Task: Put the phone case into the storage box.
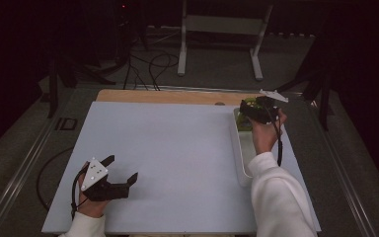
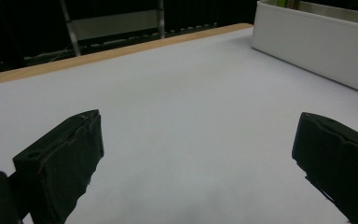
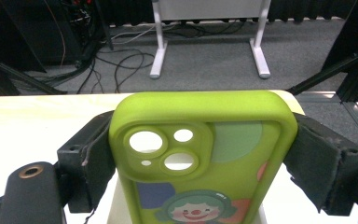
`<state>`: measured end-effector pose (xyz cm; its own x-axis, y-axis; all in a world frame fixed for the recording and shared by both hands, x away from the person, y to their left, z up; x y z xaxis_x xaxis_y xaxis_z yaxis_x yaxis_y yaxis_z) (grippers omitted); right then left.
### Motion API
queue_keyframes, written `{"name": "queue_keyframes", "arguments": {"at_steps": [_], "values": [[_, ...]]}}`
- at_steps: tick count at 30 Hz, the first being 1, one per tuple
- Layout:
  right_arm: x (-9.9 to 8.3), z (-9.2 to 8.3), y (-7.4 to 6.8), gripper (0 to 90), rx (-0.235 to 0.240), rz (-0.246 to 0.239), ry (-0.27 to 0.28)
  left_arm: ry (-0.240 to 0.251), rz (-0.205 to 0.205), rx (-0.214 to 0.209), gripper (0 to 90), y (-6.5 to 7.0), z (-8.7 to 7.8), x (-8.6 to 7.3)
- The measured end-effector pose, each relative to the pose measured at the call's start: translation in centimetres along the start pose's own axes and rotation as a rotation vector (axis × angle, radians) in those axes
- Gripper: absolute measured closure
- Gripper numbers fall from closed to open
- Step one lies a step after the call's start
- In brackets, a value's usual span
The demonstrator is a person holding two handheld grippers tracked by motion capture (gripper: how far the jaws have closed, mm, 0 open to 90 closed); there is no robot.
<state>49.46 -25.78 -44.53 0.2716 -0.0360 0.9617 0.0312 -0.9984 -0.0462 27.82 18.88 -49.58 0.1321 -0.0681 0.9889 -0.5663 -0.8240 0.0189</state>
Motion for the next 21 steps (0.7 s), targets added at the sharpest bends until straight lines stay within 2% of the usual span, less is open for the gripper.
{"name": "queue_keyframes", "arguments": {"at_steps": [12, 17, 21], "values": [[-0.6, 0.5, -0.1, 15.6, -0.024, -0.006, -0.021, 0.001, -0.002, 0.001, 2.4, 0.0, 0.0, 0.0], [-1.0, 0.8, -0.5, 15.5, -0.002, -0.017, -0.042, 0.0, -0.001, 0.001, 2.3, 0.0, 0.0, 0.0], [-1.3, 1.0, -0.5, 15.4, -0.014, -0.031, -0.052, 0.004, -0.002, 0.002, 2.3, -0.1, -0.1, 0.1]]}}
Point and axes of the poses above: each handheld gripper's, and its own axes: z roughly forward along the jaws, x roughly out of its top, y roughly to its right, the point moved 5 cm from there along z, roughly forward along the jaws, and after that the axes turned 13 degrees about y, right-handed, at the moved point
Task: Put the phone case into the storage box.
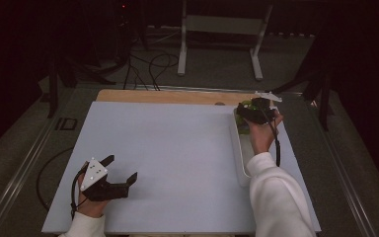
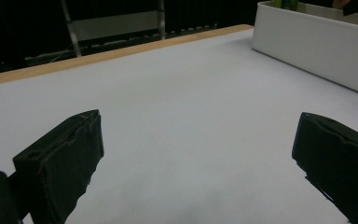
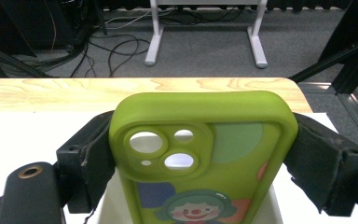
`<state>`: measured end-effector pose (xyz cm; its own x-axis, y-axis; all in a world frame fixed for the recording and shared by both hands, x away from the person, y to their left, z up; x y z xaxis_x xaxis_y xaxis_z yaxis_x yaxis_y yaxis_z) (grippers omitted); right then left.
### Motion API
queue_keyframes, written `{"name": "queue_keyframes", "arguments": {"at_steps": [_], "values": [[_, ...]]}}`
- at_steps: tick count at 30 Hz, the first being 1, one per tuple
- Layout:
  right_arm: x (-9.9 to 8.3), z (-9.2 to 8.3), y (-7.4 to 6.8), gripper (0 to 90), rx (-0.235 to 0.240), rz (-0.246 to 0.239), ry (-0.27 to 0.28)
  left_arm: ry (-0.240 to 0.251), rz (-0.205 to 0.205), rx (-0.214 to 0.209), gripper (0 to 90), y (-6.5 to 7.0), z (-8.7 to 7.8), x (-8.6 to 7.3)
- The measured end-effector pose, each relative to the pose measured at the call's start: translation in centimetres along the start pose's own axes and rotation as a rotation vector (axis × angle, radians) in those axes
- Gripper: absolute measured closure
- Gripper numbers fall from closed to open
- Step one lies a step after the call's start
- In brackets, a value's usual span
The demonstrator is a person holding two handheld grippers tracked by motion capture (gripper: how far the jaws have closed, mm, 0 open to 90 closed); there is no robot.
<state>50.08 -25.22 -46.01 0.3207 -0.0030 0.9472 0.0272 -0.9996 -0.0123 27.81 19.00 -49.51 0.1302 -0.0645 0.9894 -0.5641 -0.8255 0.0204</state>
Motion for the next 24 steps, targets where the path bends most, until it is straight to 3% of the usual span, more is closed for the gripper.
{"name": "queue_keyframes", "arguments": {"at_steps": [20, 24], "values": [[-0.19, 0.29, -0.22, 14.6, -0.002, -0.005, 0.006, -0.002, 0.002, -0.001, 2.3, 0.03, 0.0, -0.01], [-0.23, 0.35, -0.32, 11.2, 0.016, 0.002, 0.007, 0.0, 0.0, -0.002, 2.3, 0.02, -0.01, 0.0]]}}
Point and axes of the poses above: each handheld gripper's, and its own axes: z roughly forward along the jaws, x roughly out of its top, y roughly to its right, the point moved 5 cm from there along z, roughly forward along the jaws, and after that the axes turned 13 degrees about y, right-handed, at the moved point
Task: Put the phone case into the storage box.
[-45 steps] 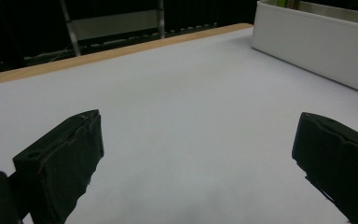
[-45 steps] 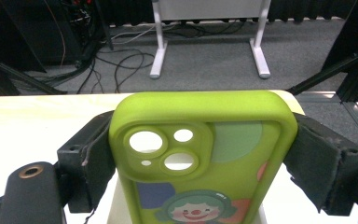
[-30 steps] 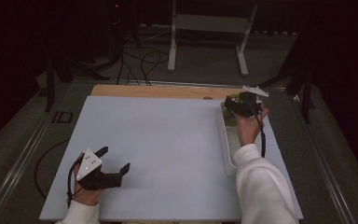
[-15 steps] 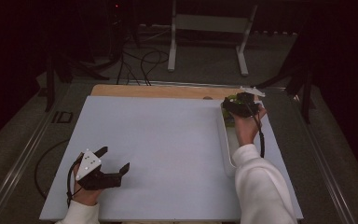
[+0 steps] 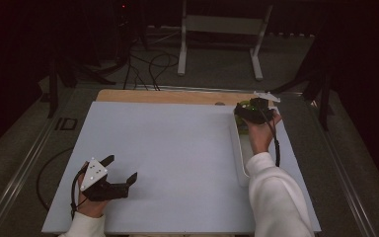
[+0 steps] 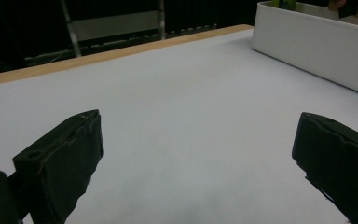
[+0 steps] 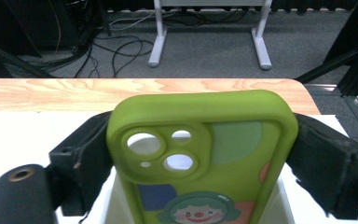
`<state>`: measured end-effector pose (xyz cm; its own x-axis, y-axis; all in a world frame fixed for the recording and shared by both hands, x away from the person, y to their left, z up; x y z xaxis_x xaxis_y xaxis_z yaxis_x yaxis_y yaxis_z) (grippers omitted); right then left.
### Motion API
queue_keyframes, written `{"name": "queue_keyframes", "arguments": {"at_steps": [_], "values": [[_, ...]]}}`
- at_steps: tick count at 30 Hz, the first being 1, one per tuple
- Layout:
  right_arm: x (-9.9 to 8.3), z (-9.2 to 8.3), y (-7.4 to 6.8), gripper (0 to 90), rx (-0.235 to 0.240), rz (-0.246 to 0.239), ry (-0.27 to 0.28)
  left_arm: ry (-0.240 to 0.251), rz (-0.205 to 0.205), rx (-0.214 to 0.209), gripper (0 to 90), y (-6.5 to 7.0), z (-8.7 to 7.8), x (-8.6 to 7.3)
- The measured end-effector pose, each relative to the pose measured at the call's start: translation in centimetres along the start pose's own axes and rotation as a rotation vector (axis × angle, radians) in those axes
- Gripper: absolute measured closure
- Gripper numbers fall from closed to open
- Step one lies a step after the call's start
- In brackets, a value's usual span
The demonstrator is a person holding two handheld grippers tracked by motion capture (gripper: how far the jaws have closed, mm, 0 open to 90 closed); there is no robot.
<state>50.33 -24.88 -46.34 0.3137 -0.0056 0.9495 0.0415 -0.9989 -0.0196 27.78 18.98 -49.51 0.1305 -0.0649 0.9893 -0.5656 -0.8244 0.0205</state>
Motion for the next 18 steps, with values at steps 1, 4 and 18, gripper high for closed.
{"name": "queue_keyframes", "arguments": {"at_steps": [1, 4, 18], "values": [[0.0, 0.0, 0.0, 9.2, -0.005, 0.005, 0.004, 0.001, -0.001, 0.0, 2.3, 0.0, 0.0, 0.0], [0.2, 0.0, 0.1, 7.7, -0.008, 0.025, 0.018, 0.001, -0.001, 0.0, 2.3, 0.0, 0.0, 0.0], [1.0, -0.6, 0.1, 7.5, 0.005, 0.021, 0.071, 0.0, 0.0, 0.001, 2.3, 0.0, 0.0, 0.0]]}}
Point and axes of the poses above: each handheld gripper's, and its own axes: z roughly forward along the jaws, x roughly out of its top, y roughly to its right, the point moved 5 cm from there along z, roughly forward along the jaws, and after that the axes turned 13 degrees about y, right-handed, at the moved point
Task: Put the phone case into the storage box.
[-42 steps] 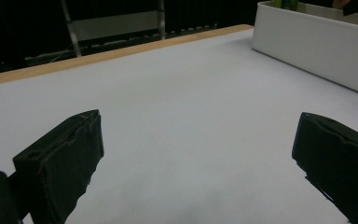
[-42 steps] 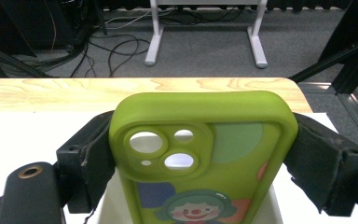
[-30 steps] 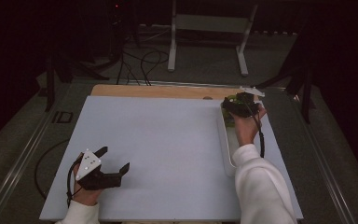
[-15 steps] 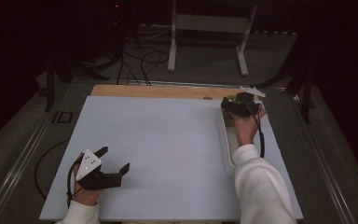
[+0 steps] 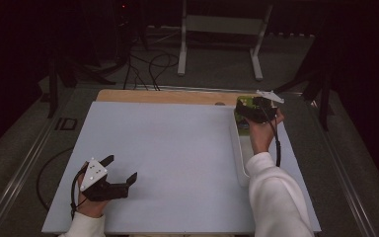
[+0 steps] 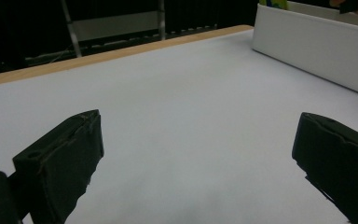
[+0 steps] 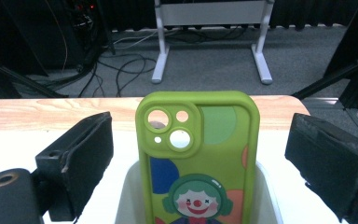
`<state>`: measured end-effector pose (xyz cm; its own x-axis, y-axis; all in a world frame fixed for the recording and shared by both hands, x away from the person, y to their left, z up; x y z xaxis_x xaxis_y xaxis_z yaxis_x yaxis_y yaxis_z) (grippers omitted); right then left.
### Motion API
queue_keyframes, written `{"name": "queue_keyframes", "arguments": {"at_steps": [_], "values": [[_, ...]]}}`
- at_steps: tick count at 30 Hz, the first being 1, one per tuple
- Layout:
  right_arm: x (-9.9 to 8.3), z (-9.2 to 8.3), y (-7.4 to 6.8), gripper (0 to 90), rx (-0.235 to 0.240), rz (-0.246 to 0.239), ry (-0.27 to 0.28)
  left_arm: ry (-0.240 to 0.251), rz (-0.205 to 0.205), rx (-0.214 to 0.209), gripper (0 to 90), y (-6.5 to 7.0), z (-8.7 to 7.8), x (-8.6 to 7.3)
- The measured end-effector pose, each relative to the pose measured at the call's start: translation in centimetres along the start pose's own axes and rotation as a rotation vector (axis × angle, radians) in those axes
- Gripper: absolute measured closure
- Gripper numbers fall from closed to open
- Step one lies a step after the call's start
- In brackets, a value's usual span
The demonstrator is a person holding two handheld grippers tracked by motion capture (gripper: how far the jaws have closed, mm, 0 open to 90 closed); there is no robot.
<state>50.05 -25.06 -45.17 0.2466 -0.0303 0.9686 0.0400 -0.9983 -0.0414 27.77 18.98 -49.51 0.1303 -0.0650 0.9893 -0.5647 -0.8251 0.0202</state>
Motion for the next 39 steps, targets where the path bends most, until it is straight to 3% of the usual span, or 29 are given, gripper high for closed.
{"name": "queue_keyframes", "arguments": {"at_steps": [6, 19, 39], "values": [[-0.1, -0.2, -0.2, 7.5, 0.014, -0.011, -0.007, 0.003, -0.002, 0.003, 2.1, 0.0, 0.0, 0.0], [-0.1, -1.7, -1.4, 7.7, 0.131, -0.047, -0.029, 0.004, -0.002, 0.003, 1.7, 0.0, -0.1, 0.1], [-1.1, -6.4, -4.3, 7.7, 0.314, -0.11, -0.059, 0.002, -0.002, 0.001, 1.4, 0.1, 0.0, 0.0]]}}
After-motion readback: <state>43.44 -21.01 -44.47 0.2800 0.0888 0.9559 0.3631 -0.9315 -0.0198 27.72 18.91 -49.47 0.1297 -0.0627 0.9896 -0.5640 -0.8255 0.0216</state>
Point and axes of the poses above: each handheld gripper's, and its own axes: z roughly forward along the jaws, x roughly out of its top, y roughly to its right, the point moved 5 cm from there along z, roughly forward along the jaws, and after that the axes turned 13 degrees about y, right-handed, at the moved point
